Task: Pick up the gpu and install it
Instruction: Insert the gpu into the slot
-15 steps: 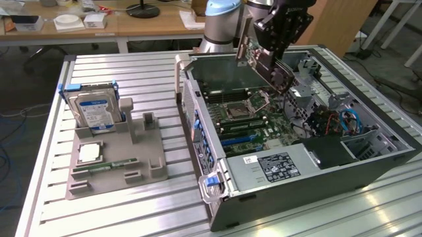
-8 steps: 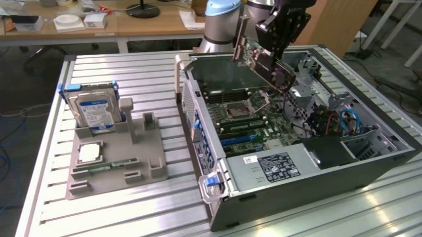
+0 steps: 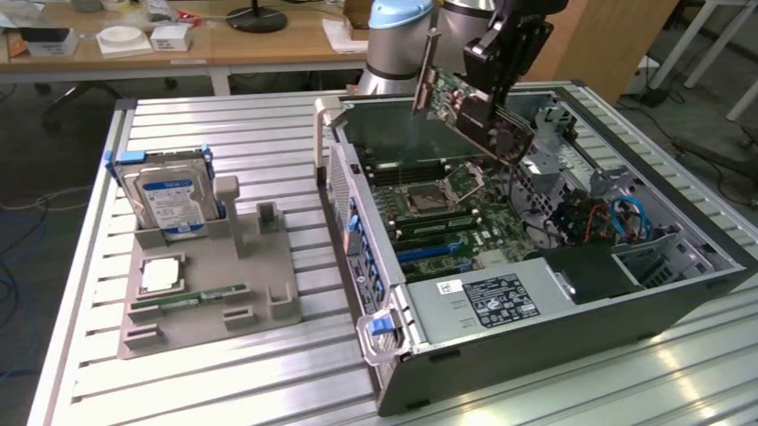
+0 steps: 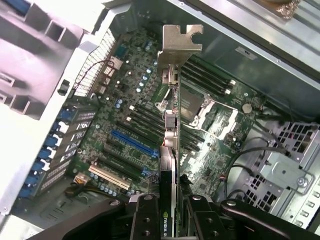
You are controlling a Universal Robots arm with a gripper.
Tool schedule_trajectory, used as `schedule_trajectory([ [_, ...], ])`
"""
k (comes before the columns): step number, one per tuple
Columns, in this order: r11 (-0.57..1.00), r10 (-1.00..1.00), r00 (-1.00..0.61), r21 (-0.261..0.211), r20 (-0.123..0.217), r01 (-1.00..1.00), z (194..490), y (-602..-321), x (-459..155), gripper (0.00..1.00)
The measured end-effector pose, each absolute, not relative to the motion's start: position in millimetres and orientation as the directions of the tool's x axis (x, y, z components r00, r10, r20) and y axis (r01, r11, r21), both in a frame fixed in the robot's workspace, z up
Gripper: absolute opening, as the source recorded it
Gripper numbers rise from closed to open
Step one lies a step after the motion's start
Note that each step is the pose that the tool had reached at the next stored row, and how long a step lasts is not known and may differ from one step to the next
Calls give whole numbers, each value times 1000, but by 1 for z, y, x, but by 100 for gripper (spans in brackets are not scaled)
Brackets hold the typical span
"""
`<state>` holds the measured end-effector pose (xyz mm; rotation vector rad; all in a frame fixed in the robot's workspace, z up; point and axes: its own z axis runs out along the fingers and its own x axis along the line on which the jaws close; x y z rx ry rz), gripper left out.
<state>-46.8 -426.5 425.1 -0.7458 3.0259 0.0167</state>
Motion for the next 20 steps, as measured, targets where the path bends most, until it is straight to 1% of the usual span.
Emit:
schedule_trajectory([
  [20,738,-675,-738,4,-27,-675,423,-426,-47,26],
])
